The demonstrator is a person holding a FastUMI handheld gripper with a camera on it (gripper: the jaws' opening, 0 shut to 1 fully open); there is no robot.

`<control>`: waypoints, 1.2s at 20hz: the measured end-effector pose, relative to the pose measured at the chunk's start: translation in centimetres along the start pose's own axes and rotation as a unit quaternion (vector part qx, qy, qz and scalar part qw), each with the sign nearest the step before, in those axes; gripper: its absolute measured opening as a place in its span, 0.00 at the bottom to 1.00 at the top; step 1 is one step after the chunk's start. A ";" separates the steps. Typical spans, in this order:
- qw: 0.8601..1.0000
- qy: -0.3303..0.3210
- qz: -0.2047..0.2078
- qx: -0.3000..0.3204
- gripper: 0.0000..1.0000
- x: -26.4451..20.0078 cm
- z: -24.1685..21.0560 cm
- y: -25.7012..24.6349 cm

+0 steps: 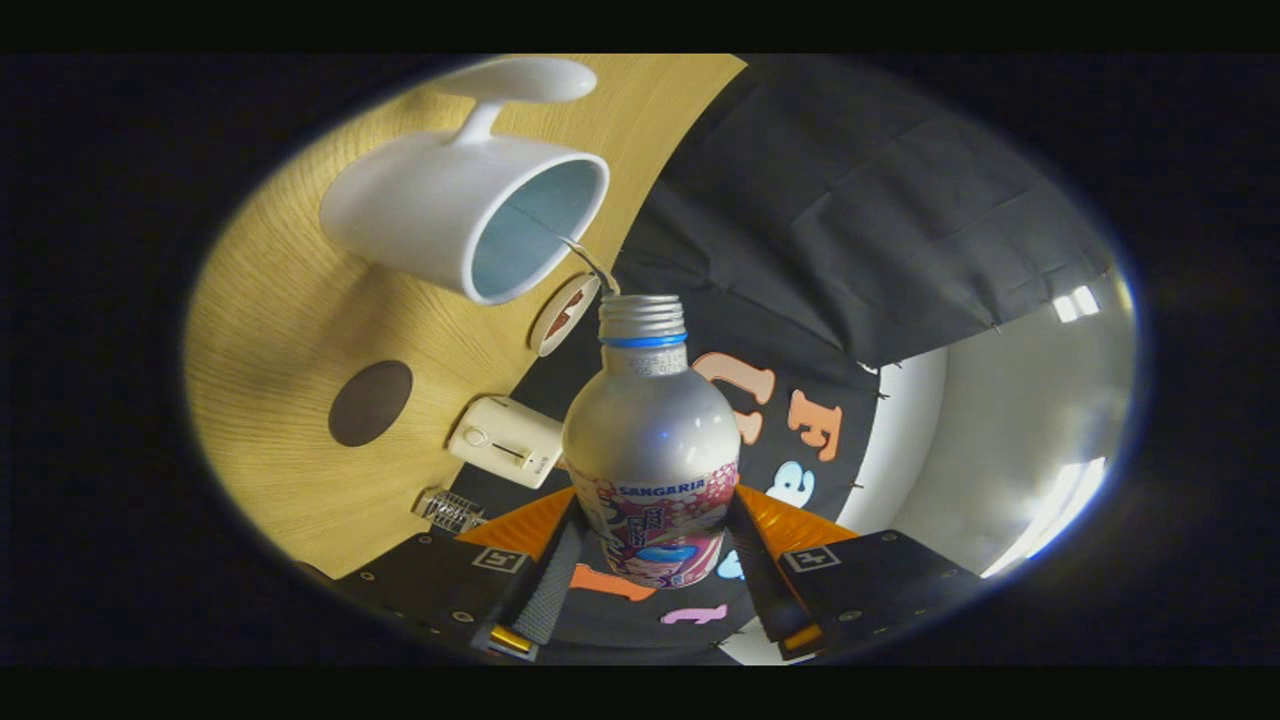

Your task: Take the bottle from table, then pour the juice into the cup, finally place the bottle on the coaster

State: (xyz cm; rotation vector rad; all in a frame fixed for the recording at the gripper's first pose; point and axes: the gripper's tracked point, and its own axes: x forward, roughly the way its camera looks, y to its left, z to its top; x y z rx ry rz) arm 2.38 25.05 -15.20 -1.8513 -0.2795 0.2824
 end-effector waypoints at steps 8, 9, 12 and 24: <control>1.000 0.002 -0.014 -0.020 0.77 0.3 -0.1 -0.8; 1.000 0.001 -0.014 -0.022 0.77 0.3 -0.1 -0.9; 1.000 0.002 -0.010 -0.022 0.77 0.3 0.0 -0.6; 0.999 -0.027 0.037 0.007 0.77 -0.5 2.6 2.9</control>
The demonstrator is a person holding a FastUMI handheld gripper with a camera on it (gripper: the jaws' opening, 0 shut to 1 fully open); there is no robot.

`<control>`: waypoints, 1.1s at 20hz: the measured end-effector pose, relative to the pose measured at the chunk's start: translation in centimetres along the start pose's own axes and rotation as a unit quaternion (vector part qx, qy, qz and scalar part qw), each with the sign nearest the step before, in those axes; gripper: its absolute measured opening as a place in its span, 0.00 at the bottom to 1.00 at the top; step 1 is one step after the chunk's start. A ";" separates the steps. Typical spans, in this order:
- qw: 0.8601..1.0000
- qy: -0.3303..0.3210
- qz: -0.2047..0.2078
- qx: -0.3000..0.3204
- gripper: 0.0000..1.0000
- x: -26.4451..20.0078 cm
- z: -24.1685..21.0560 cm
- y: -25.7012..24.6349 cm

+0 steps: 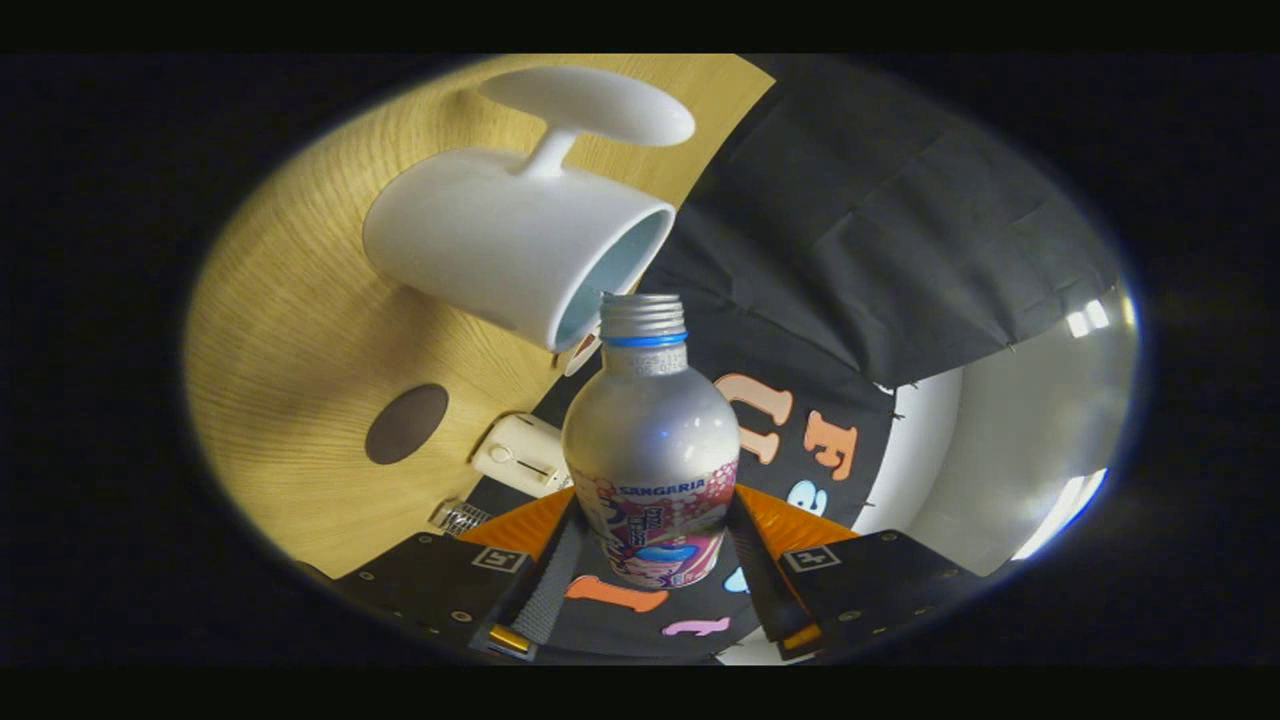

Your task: Take the bottle from table, then pour the juice into the cup, finally place the bottle on the coaster

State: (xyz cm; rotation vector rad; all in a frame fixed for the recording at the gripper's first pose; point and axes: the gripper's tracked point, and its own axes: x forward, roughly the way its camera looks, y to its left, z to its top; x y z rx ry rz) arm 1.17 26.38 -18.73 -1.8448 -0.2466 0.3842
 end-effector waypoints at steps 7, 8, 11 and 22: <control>0.989 0.019 0.048 0.138 0.77 -0.7 -1.0 2.9; 0.985 0.028 0.055 0.163 0.77 -1.0 -1.3 3.6; 0.967 0.060 0.041 0.242 0.78 -0.8 -2.9 2.9; 0.798 0.104 0.027 0.594 0.78 1.8 -6.2 1.3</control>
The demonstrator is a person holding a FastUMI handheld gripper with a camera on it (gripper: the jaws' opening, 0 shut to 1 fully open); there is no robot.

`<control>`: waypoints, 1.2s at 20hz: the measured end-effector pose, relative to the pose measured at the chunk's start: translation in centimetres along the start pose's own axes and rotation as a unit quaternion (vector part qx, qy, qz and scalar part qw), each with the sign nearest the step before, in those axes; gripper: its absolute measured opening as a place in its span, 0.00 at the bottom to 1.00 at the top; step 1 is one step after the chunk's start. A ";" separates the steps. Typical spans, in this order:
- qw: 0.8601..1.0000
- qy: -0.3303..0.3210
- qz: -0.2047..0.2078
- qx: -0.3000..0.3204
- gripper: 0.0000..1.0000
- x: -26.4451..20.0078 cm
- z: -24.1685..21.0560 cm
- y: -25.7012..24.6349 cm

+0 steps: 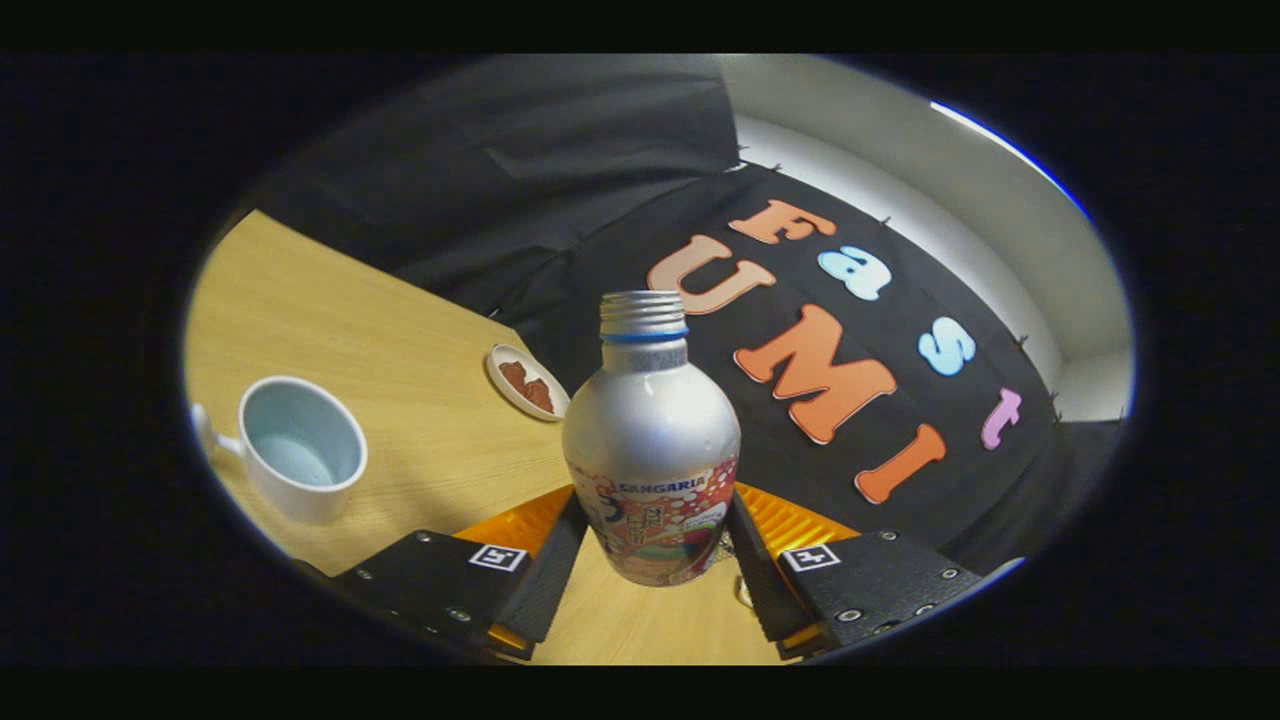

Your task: Take the bottle from table, then pour the juice into the cup, finally place the bottle on the coaster

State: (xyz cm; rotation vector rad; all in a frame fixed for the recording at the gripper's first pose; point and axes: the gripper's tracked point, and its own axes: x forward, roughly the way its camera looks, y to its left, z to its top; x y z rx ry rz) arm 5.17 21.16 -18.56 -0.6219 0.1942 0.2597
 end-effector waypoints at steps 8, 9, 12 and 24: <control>0.956 0.055 0.072 0.279 0.78 2.6 -3.5 1.1; 0.948 0.062 0.081 0.301 0.78 3.3 -3.9 1.7; 0.938 0.077 0.094 0.323 0.78 3.8 -5.1 2.6; 0.916 0.125 0.124 0.360 0.78 4.9 -8.6 6.8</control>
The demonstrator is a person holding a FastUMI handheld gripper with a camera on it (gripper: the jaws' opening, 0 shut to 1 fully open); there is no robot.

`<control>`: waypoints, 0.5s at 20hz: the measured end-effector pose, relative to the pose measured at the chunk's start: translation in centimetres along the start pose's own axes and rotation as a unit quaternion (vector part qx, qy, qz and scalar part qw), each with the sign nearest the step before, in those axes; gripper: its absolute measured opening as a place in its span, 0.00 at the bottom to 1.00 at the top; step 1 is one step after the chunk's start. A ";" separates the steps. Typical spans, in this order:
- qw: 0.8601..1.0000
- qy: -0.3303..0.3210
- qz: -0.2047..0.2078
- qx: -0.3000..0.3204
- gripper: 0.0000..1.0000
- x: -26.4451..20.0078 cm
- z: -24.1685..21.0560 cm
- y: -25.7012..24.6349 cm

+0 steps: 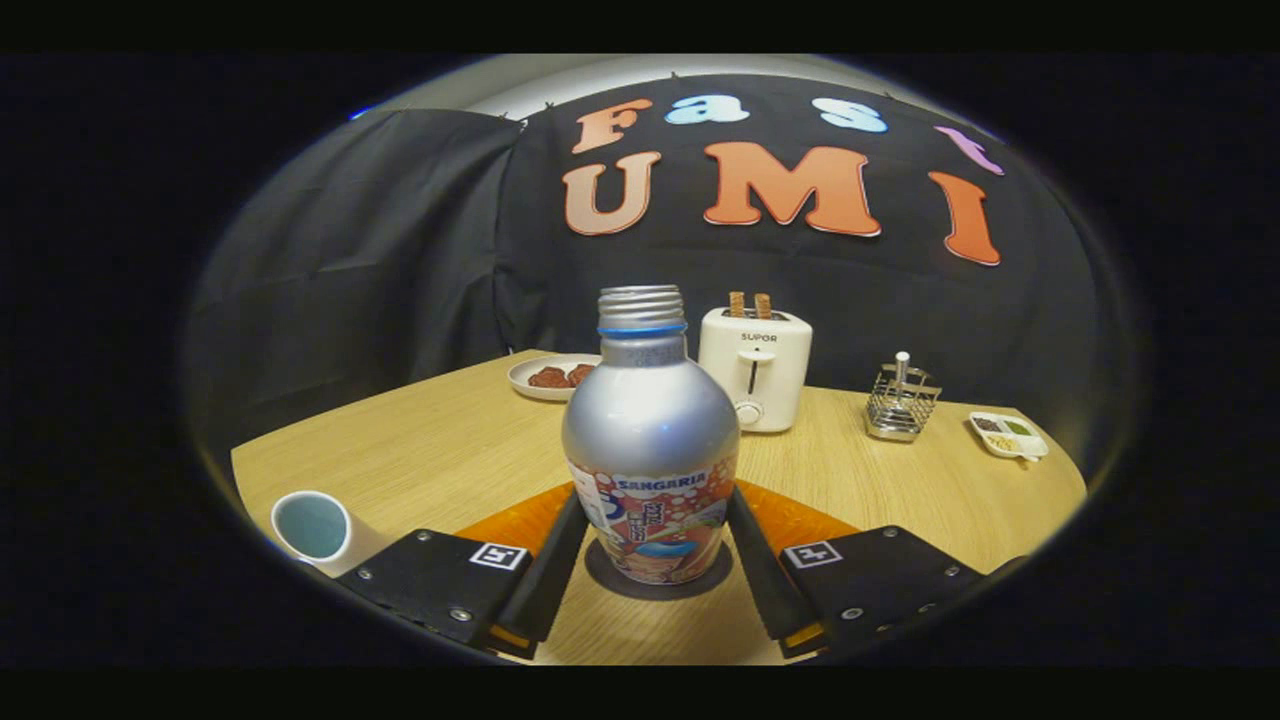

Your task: Take the bottle from table, then pour the juice into the cup, finally place the bottle on the coaster

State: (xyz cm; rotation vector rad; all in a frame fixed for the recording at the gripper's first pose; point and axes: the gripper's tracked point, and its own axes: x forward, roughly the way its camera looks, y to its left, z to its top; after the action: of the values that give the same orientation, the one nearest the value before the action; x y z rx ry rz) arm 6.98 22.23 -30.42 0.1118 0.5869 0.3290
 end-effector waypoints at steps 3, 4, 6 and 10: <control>1.000 0.005 0.003 0.006 0.78 0.3 -0.4 0.0; 1.000 0.004 0.004 0.008 0.78 0.4 -0.4 0.1; 1.000 0.004 0.006 0.014 0.78 0.4 -0.3 0.1; 1.000 0.007 -0.003 0.009 0.81 0.4 -0.5 -0.5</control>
State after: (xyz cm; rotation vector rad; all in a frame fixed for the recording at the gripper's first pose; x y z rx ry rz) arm 7.14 21.90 -31.20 0.1249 0.6030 0.3197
